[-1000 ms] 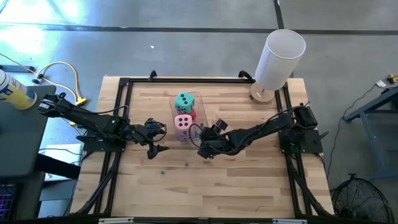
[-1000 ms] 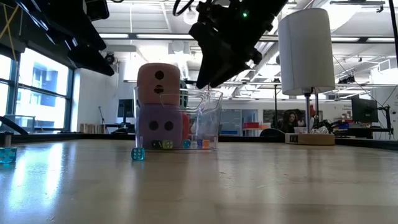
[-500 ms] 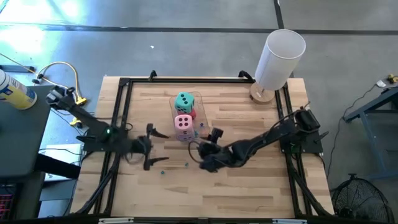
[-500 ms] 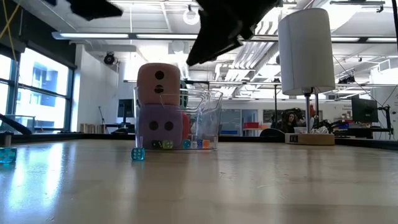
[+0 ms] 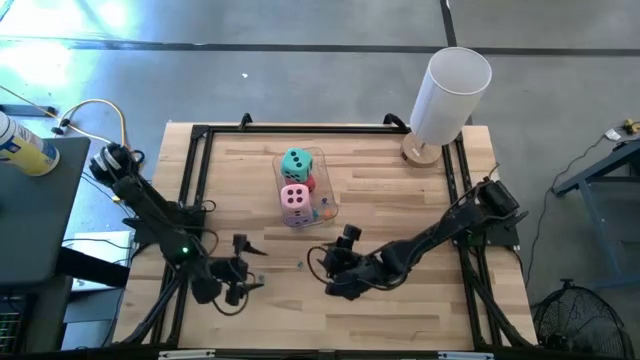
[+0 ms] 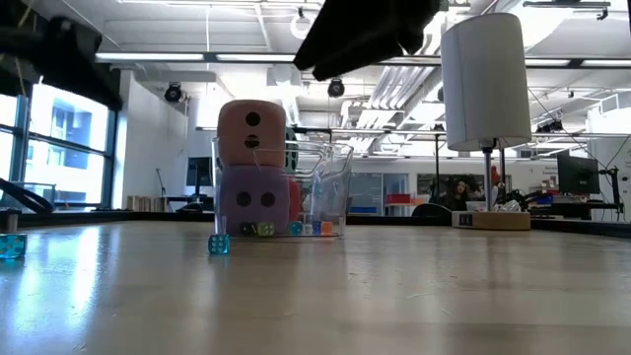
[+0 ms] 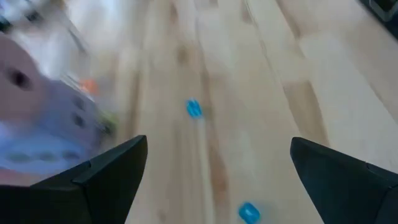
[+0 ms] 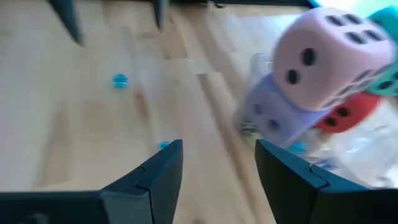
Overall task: Pick & Place Dice
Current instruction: Put the small light blue die into the transparent bin
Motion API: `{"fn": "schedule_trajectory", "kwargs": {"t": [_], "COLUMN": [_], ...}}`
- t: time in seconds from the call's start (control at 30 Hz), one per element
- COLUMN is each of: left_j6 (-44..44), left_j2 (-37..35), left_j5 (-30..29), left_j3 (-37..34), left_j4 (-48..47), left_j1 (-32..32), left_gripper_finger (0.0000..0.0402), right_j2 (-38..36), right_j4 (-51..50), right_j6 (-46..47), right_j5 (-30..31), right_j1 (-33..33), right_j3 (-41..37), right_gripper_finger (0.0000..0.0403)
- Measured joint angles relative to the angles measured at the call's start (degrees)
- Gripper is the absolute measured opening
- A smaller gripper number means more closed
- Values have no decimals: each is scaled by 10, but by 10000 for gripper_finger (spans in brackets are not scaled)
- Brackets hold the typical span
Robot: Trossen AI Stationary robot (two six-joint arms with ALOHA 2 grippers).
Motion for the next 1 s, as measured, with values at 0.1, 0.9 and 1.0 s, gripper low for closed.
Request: {"fn": "schedule_trajectory", "kwargs": {"t": [0.1, 0.9, 1.0], "left_j6": [-36, -90, -96], "left_j2": [42, 92, 92], "left_j5": [29, 38, 40], "left_j3": [0, 0, -3], "left_j4": [6, -49, -49], "left_j1": [0, -15, -15], "left_gripper_finger": [386, 386, 386], "right_j2": [0, 12, 12], "right_j4": [7, 45, 45], "right_j6": [18, 66, 65], "right_j5": [-11, -1, -2], "right_j1": [17, 77, 74], "right_j3": [0, 0, 0], "right_gripper_finger": [192, 192, 192]}}
